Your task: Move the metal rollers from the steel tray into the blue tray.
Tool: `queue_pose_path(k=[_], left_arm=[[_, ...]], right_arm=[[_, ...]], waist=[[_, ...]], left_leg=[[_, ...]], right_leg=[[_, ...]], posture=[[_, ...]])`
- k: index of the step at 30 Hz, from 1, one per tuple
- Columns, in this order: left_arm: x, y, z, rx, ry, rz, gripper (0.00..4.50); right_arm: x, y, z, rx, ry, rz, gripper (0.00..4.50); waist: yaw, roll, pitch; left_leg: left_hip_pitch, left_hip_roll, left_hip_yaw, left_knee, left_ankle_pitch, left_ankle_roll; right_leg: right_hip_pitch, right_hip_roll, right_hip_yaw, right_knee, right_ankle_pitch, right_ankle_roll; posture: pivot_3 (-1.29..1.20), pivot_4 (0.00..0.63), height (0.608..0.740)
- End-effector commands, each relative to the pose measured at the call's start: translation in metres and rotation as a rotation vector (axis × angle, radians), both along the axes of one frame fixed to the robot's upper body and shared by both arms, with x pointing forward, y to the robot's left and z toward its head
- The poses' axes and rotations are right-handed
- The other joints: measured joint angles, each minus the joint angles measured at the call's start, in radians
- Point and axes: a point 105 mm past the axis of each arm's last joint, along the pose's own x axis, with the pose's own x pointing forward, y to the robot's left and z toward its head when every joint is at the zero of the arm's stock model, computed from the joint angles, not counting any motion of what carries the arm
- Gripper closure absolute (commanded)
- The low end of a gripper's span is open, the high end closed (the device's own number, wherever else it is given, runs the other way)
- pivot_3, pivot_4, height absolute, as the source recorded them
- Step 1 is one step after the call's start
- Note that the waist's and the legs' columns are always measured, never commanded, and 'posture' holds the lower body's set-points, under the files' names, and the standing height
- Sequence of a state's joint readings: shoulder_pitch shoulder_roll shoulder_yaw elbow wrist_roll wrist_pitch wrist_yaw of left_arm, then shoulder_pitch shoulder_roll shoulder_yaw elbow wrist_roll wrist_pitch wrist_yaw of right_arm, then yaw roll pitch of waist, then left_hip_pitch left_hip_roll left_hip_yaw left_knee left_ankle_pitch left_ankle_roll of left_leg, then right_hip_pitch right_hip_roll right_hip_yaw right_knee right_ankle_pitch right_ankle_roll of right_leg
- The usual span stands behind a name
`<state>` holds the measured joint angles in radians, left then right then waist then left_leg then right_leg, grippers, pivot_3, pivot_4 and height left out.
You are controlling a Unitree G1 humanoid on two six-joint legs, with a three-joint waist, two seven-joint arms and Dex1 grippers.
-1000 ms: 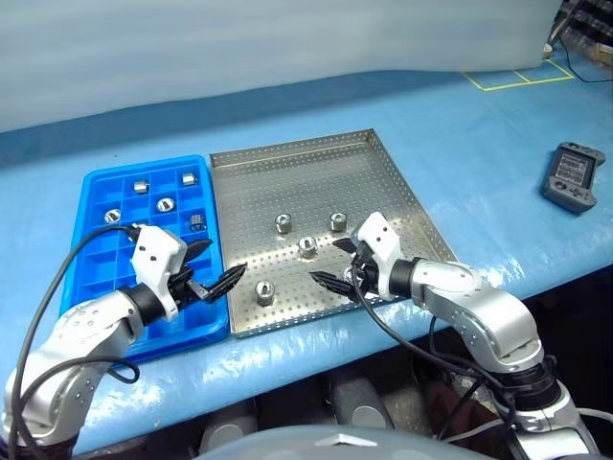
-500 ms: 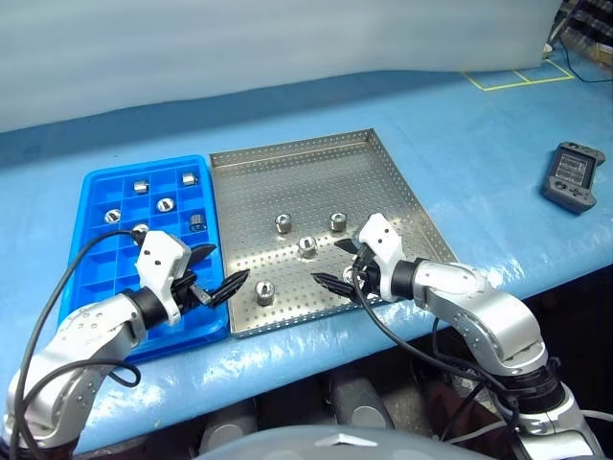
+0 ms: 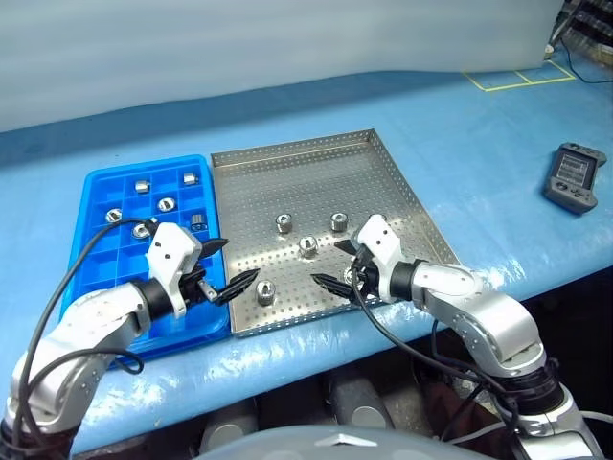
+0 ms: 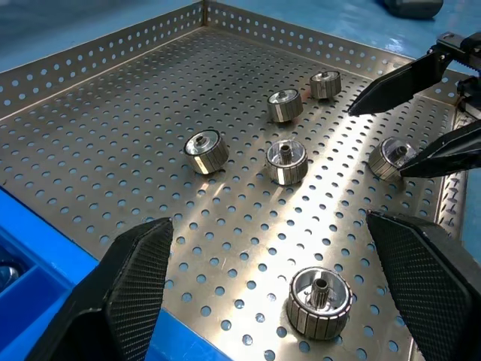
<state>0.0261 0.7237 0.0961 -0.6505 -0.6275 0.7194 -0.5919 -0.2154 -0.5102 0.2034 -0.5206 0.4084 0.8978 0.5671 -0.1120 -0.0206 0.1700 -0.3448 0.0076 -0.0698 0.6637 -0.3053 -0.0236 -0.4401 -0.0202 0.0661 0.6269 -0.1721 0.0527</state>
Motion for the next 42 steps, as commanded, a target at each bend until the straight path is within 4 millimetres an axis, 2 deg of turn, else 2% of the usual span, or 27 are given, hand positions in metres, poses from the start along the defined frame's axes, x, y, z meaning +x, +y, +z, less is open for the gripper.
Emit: queue_pose_path(k=[1,6,14,21,28,32,35,42], left_arm=[[0.008,-0.005,0.003,0.061,0.016,-0.106,0.03],[0.025,-0.012,-0.002,0.164,0.083,-0.240,0.03],[0.039,-0.022,-0.027,0.382,0.181,-0.427,0.03],[0.036,-0.023,-0.044,0.534,0.227,-0.567,0.03],[0.032,-0.025,-0.054,0.596,0.245,-0.635,0.03],[0.032,-0.035,-0.060,0.605,0.221,-0.651,0.03],[0.027,-0.038,-0.068,0.632,0.234,-0.688,0.62],[0.017,-0.040,-0.077,0.670,0.269,-0.749,2.83]], right_arm=[[0.000,0.006,0.012,0.020,-0.050,0.022,0.00],[0.001,0.006,0.011,0.022,-0.050,0.008,0.00],[-0.002,0.004,0.006,0.026,-0.041,-0.028,0.00],[-0.003,0.000,0.005,0.031,-0.044,-0.067,0.00],[-0.003,-0.002,0.005,0.037,-0.047,-0.093,0.00],[-0.002,-0.003,0.005,0.041,-0.050,-0.103,0.00],[0.000,-0.002,0.005,0.044,-0.051,-0.106,0.00],[0.002,-0.001,0.005,0.047,-0.057,-0.109,0.00]], waist=[[0.004,0.000,0.000],[0.004,0.000,0.000],[-0.003,0.000,0.000],[-0.011,0.000,0.000],[-0.014,0.000,0.000],[-0.014,0.000,0.000],[-0.018,0.000,0.000],[-0.021,0.000,0.000]], left_leg=[[0.000,0.000,0.000,0.000,0.000,0.000],[-0.001,0.000,0.001,0.000,0.000,0.001],[-0.003,0.000,0.002,0.000,-0.002,0.003],[-0.003,0.000,0.002,0.001,-0.002,0.004],[-0.003,0.000,0.002,0.002,-0.002,0.004],[-0.003,0.000,0.003,0.003,-0.002,0.004],[-0.003,0.000,0.004,0.004,-0.002,0.004],[-0.002,0.000,0.004,0.004,-0.002,0.004]], right_leg=[[0.000,0.000,0.000,0.000,0.000,0.000],[-0.001,0.000,0.001,0.000,0.000,0.000],[-0.003,0.000,0.002,-0.001,0.002,0.003],[-0.003,0.000,0.002,-0.001,0.002,0.004],[-0.003,0.000,0.002,0.000,0.003,0.004],[-0.003,0.000,0.003,0.000,0.003,0.005],[-0.002,0.000,0.004,0.000,0.003,0.006],[-0.002,0.001,0.004,0.000,0.004,0.006]], posture=[[-0.07,0.150,0.740],[-0.08,0.150,0.740],[-0.11,0.150,0.740],[-0.15,0.150,0.740],[-0.16,0.150,0.740],[-0.15,0.150,0.740],[-0.15,0.150,0.740],[-0.15,0.150,0.740]])
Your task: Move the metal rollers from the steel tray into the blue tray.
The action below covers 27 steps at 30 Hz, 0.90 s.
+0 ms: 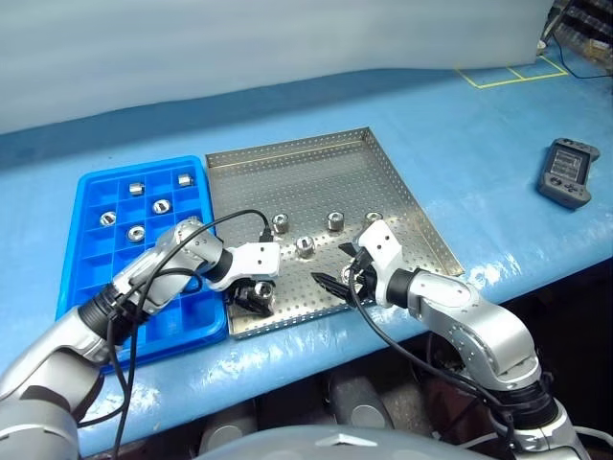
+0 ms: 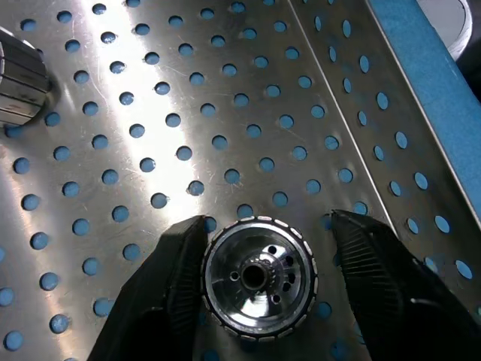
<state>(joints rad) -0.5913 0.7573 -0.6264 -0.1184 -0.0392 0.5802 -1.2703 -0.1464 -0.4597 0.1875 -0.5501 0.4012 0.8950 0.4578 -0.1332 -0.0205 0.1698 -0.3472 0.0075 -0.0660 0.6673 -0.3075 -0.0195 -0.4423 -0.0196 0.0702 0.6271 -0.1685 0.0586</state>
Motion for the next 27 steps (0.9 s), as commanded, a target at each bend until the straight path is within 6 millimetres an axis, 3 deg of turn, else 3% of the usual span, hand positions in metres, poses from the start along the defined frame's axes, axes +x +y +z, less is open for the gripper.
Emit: queue_pose_path(k=[1,5,9,13,18,27], left_arm=[[-0.009,0.001,-0.007,0.034,0.032,-0.037,2.82],[0.000,-0.008,0.006,-0.050,-0.021,0.007,2.82],[0.030,-0.028,0.052,-0.338,-0.170,0.214,2.82],[0.046,-0.022,0.083,-0.516,-0.315,0.414,2.82],[0.055,0.019,0.097,-0.664,-0.556,0.821,2.82],[0.036,0.102,0.093,-0.667,-0.871,1.409,2.82]], right_arm=[[0.003,0.002,0.013,0.018,-0.058,0.004,0.00],[0.003,0.002,0.012,0.016,-0.060,-0.001,0.00],[0.003,0.004,0.014,0.021,-0.067,0.000,0.00],[0.003,0.009,0.017,0.030,-0.079,0.014,0.00],[-0.002,0.030,0.025,0.069,-0.112,0.102,0.00],[-0.007,0.055,0.035,0.118,-0.131,0.236,0.00]], waist=[[0.000,0.000,0.000],[0.000,0.000,0.000],[0.007,0.000,0.000],[0.002,0.000,0.000],[0.001,0.001,-0.001],[0.026,0.001,0.000]], left_leg=[[0.000,0.000,0.000,0.000,0.000,0.000],[0.001,0.000,0.000,0.000,0.000,0.000],[-0.001,0.000,-0.001,0.003,0.000,0.000],[-0.005,0.000,-0.001,0.010,-0.002,0.004],[-0.003,0.000,0.001,0.012,-0.003,0.005],[0.002,-0.001,0.000,0.015,-0.003,0.005]], right_leg=[[0.000,0.000,0.000,0.000,0.000,0.000],[0.001,0.000,0.000,0.000,0.000,0.000],[0.001,0.000,0.000,0.000,0.001,0.002],[0.000,0.000,-0.001,0.000,0.003,0.004],[0.001,0.000,0.001,0.001,0.004,0.005],[0.009,-0.001,0.000,-0.002,0.006,0.007]], posture=[[-0.15,0.150,0.740],[-0.15,0.150,0.740],[-0.15,0.150,0.740],[-0.14,0.150,0.740],[-0.12,0.150,0.740],[-0.06,0.150,0.740]])
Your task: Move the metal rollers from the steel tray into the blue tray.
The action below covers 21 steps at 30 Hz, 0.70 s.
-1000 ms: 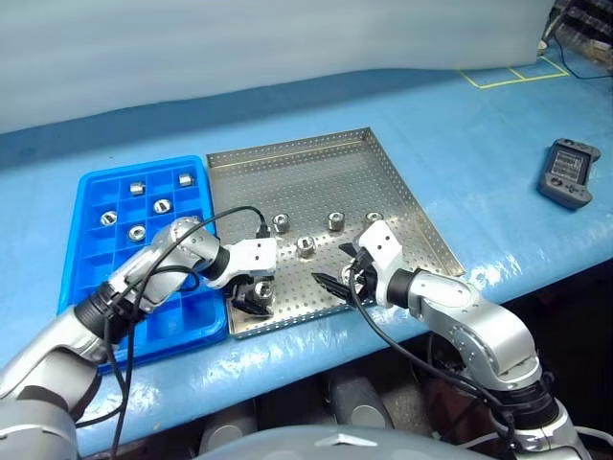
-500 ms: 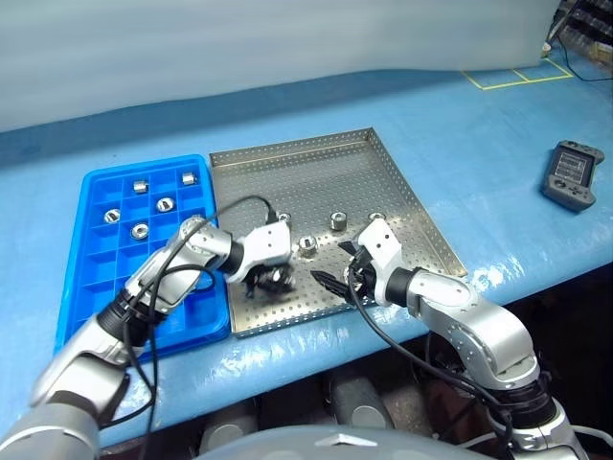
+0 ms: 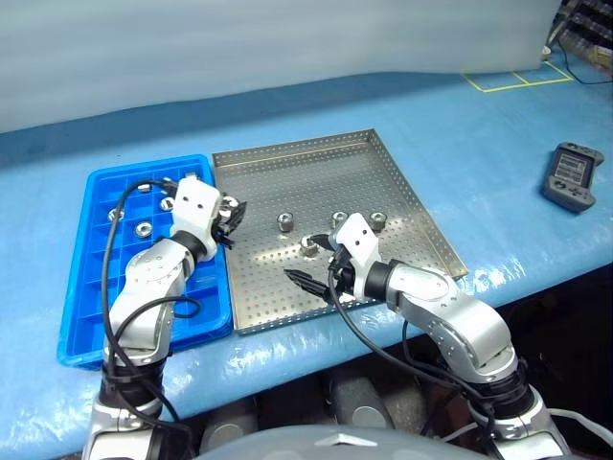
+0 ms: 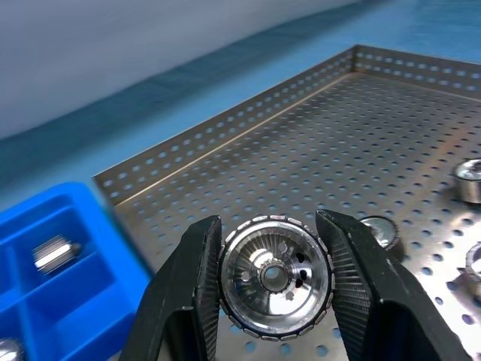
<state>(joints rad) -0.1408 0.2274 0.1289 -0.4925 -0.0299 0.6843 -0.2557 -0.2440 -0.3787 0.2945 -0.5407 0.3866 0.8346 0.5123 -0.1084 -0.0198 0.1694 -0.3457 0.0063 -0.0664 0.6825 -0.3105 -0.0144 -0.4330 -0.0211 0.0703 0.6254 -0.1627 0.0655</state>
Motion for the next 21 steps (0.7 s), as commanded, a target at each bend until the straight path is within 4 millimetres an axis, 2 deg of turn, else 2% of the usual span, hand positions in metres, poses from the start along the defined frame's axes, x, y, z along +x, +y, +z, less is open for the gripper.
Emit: queue_pose_path(k=[1,3,9,15,21], left_arm=[[-0.012,0.037,0.018,0.002,-0.116,0.247,2.82],[-0.021,0.061,0.011,0.018,-0.101,0.392,2.82],[-0.037,0.103,-0.004,0.057,-0.058,0.647,2.82],[-0.045,0.119,-0.018,0.031,-0.002,0.759,2.82],[-0.043,0.113,-0.039,-0.030,0.093,0.706,2.82]], right_arm=[[-0.003,0.011,0.014,0.039,-0.047,0.064,0.00],[-0.005,0.017,0.016,0.051,-0.051,0.101,0.00],[-0.014,0.030,0.020,0.069,-0.055,0.211,0.00],[-0.023,0.034,0.018,0.072,-0.047,0.268,0.00],[-0.026,0.033,0.015,0.065,-0.042,0.272,0.00]], waist=[[0.005,0.000,0.000],[0.009,0.000,0.000],[0.028,0.000,0.000],[0.041,0.000,0.000],[0.040,0.000,0.000]], left_leg=[[0.001,0.000,0.000,0.000,0.000,0.000],[0.002,0.000,0.000,0.000,0.000,0.000],[0.002,0.000,-0.002,0.000,0.000,0.000],[0.002,0.000,-0.002,0.000,0.000,0.000],[0.002,0.000,-0.002,0.000,0.000,0.000]], right_leg=[[0.001,0.000,0.000,0.000,0.000,0.000],[0.002,0.000,0.000,0.000,0.000,-0.001],[0.002,0.000,-0.002,0.000,-0.001,-0.001],[0.003,0.000,-0.002,0.000,-0.001,-0.002],[0.003,0.000,-0.003,0.000,-0.002,-0.003]], posture=[[-0.06,0.150,0.740],[-0.05,0.150,0.740],[-0.03,0.150,0.740],[-0.04,0.150,0.740],[-0.05,0.150,0.740]])
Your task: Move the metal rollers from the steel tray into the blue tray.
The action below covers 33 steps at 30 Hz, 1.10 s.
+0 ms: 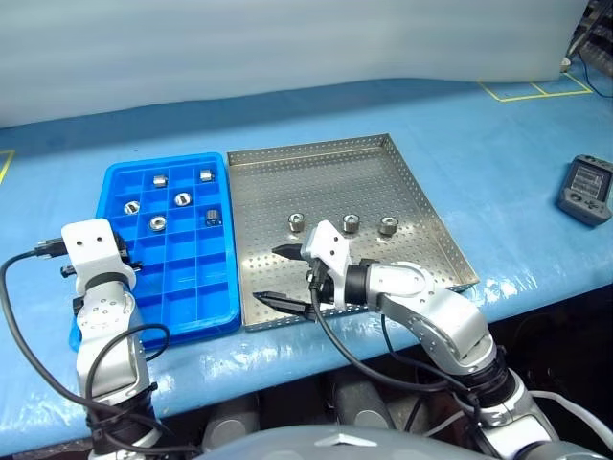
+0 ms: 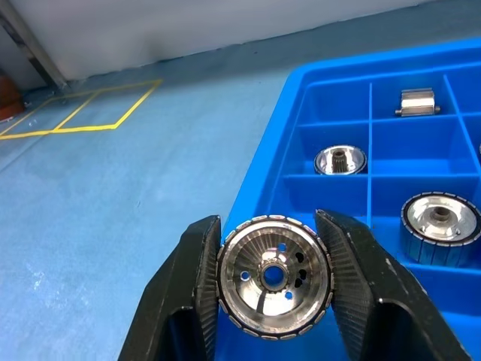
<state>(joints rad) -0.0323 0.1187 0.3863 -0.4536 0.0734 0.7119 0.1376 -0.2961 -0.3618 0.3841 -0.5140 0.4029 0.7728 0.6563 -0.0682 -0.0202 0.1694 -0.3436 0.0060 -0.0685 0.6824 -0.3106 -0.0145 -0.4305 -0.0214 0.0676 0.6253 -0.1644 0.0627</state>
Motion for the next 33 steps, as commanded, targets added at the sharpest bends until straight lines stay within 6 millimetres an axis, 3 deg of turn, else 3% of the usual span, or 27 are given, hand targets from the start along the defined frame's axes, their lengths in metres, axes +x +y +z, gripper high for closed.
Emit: queue_pose_path(k=[1,3,4,7,11,15,19,22,25,33], left_arm=[[0.001,-0.004,-0.006,-0.054,0.015,-0.026,2.82],[0.001,-0.005,-0.011,-0.078,0.036,-0.028,2.82],[0.001,-0.005,-0.013,-0.080,0.045,-0.028,2.10],[0.002,-0.005,-0.011,-0.070,0.042,-0.020,1.23],[0.018,-0.018,0.022,-0.033,-0.102,-0.102,0.01],[0.042,-0.054,0.059,-0.019,-0.246,-0.344,0.01],[0.061,-0.102,0.072,-0.072,-0.267,-0.655,0.01],[0.073,-0.148,0.061,-0.127,-0.138,-0.944,0.01],[0.082,-0.172,0.054,-0.153,-0.056,-1.070,0.01],[0.106,-0.204,0.027,-0.173,0.095,-1.129,0.01]], right_arm=[[-0.005,0.002,0.008,0.021,-0.034,0.023,0.00],[-0.004,0.002,0.007,0.019,-0.036,0.017,0.00],[-0.004,0.001,0.007,0.017,-0.036,0.014,0.00],[-0.003,0.000,0.006,0.014,-0.036,0.002,0.00],[-0.001,-0.005,0.006,0.012,-0.036,-0.034,0.00],[0.003,-0.012,0.006,0.009,-0.041,-0.075,0.00],[0.007,-0.021,0.005,0.000,-0.043,-0.121,0.00],[0.012,-0.029,0.002,-0.012,-0.043,-0.171,0.00],[0.014,-0.034,0.000,-0.019,-0.043,-0.204,0.00],[0.013,-0.039,-0.002,-0.015,-0.043,-0.263,0.00]], waist=[[-0.001,0.000,0.000],[-0.002,0.000,0.000],[-0.003,0.000,0.000],[-0.003,0.000,0.000],[-0.001,-0.001,0.000],[-0.002,-0.001,0.000],[-0.005,-0.001,0.000],[-0.013,-0.001,0.000],[-0.026,-0.001,0.000],[-0.067,-0.001,0.001]], left_leg=[[0.000,0.000,0.000,0.000,0.000,0.000],[0.000,0.000,0.000,0.000,0.000,0.000],[0.000,0.000,0.000,0.000,0.000,0.000],[0.000,0.000,0.000,0.000,0.000,0.000],[0.000,0.000,0.000,0.000,0.000,0.000],[0.000,0.000,0.000,0.000,0.000,0.000],[-0.001,0.000,0.000,0.000,0.000,0.000],[-0.001,0.000,0.000,0.000,0.000,0.000],[-0.001,0.000,0.000,-0.001,0.000,0.000],[-0.001,0.000,0.000,-0.001,0.000,0.000]], right_leg=[[0.000,0.000,0.000,0.000,0.000,0.000],[0.000,0.000,0.000,0.000,0.000,0.000],[0.000,0.000,0.000,0.000,0.000,0.000],[0.000,0.000,0.000,0.000,0.000,0.000],[0.000,0.000,0.000,0.000,-0.001,-0.001],[0.000,0.000,0.000,0.000,-0.001,-0.001],[0.000,0.000,0.000,-0.001,-0.001,-0.001],[0.000,0.000,0.000,-0.001,-0.001,-0.001],[0.000,0.000,0.000,-0.001,-0.001,-0.001],[-0.001,0.000,0.001,-0.001,0.000,0.001]], posture=[[-0.05,0.150,0.740],[-0.06,0.150,0.740],[-0.06,0.150,0.740],[-0.06,0.150,0.740],[-0.07,0.150,0.740],[-0.08,0.150,0.740],[-0.09,0.150,0.740],[-0.11,0.150,0.740],[-0.14,0.150,0.740],[-0.21,0.150,0.740]])
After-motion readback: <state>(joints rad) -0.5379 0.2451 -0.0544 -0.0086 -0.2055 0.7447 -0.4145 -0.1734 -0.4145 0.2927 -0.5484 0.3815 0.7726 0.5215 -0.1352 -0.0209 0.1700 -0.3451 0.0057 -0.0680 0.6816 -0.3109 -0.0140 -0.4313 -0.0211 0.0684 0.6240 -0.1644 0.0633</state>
